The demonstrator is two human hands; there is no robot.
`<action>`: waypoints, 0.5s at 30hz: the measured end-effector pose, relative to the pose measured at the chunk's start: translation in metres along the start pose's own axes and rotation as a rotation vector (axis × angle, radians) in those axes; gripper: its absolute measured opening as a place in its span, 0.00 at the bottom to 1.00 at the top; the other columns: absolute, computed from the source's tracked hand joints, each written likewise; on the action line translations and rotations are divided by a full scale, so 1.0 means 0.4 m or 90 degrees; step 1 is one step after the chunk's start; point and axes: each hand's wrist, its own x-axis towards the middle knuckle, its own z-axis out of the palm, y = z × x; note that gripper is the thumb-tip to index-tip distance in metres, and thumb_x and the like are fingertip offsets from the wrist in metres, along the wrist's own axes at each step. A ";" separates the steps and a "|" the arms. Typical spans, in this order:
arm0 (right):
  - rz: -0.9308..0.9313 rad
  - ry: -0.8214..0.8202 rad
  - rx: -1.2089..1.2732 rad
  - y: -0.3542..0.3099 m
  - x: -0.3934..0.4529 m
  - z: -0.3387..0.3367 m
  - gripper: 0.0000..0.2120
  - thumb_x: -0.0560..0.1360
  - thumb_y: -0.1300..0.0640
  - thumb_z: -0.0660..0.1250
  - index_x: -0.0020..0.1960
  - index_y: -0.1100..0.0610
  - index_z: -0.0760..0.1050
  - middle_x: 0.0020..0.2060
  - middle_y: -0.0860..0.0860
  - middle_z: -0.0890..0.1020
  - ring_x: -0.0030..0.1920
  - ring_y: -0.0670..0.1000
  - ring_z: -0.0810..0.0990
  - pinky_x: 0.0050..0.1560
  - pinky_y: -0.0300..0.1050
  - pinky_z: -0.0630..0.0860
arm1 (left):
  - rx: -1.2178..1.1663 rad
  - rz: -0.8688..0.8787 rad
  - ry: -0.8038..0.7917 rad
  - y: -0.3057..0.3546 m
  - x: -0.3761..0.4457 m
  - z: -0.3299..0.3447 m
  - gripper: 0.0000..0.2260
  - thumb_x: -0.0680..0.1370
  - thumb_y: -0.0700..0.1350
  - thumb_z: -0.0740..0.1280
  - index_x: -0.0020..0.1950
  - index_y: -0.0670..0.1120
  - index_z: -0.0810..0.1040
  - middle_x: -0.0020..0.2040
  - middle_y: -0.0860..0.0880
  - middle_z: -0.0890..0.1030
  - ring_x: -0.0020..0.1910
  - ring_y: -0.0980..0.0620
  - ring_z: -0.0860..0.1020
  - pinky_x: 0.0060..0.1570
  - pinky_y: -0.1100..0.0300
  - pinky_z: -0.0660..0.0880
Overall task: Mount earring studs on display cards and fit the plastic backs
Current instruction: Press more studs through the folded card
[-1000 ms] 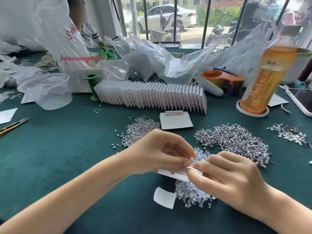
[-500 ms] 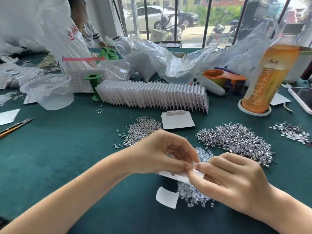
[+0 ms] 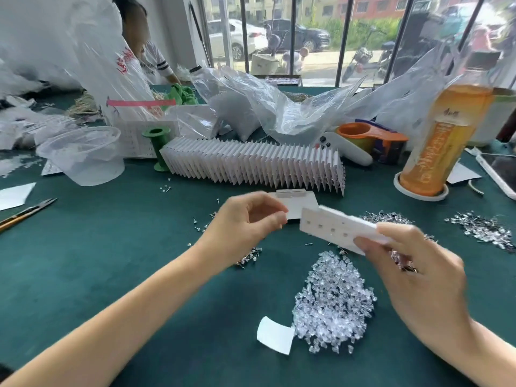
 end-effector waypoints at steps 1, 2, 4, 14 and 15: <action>0.075 0.011 0.019 0.001 0.001 0.001 0.06 0.74 0.48 0.67 0.49 0.47 0.75 0.37 0.43 0.82 0.33 0.47 0.78 0.31 0.44 0.74 | 0.066 0.008 -0.045 -0.011 -0.004 0.007 0.03 0.74 0.40 0.72 0.46 0.45 0.81 0.42 0.49 0.84 0.41 0.54 0.81 0.47 0.63 0.76; 0.141 0.016 0.037 0.002 0.000 0.002 0.07 0.73 0.45 0.66 0.49 0.45 0.75 0.36 0.43 0.83 0.33 0.51 0.79 0.30 0.49 0.73 | 0.126 0.023 -0.104 -0.020 -0.009 0.013 0.03 0.73 0.40 0.72 0.46 0.45 0.81 0.42 0.50 0.84 0.39 0.56 0.80 0.44 0.65 0.75; 0.224 0.018 0.078 0.003 -0.001 0.006 0.08 0.71 0.40 0.66 0.47 0.41 0.75 0.40 0.42 0.84 0.34 0.52 0.80 0.31 0.52 0.72 | 0.208 0.067 -0.216 -0.026 -0.020 0.024 0.04 0.73 0.42 0.73 0.46 0.48 0.80 0.40 0.54 0.82 0.36 0.62 0.76 0.40 0.71 0.70; 0.289 -0.006 0.120 0.004 -0.003 0.013 0.07 0.69 0.42 0.68 0.47 0.39 0.76 0.43 0.39 0.85 0.35 0.42 0.80 0.36 0.39 0.73 | 0.281 0.183 -0.302 -0.020 -0.036 0.038 0.04 0.73 0.40 0.71 0.46 0.49 0.81 0.42 0.55 0.78 0.40 0.58 0.77 0.42 0.73 0.69; 0.286 -0.006 0.118 0.004 -0.003 0.013 0.07 0.69 0.42 0.68 0.47 0.39 0.76 0.43 0.40 0.85 0.36 0.41 0.80 0.36 0.37 0.73 | 0.285 0.187 -0.302 -0.020 -0.038 0.042 0.04 0.73 0.40 0.71 0.46 0.49 0.80 0.42 0.55 0.77 0.40 0.58 0.76 0.42 0.72 0.69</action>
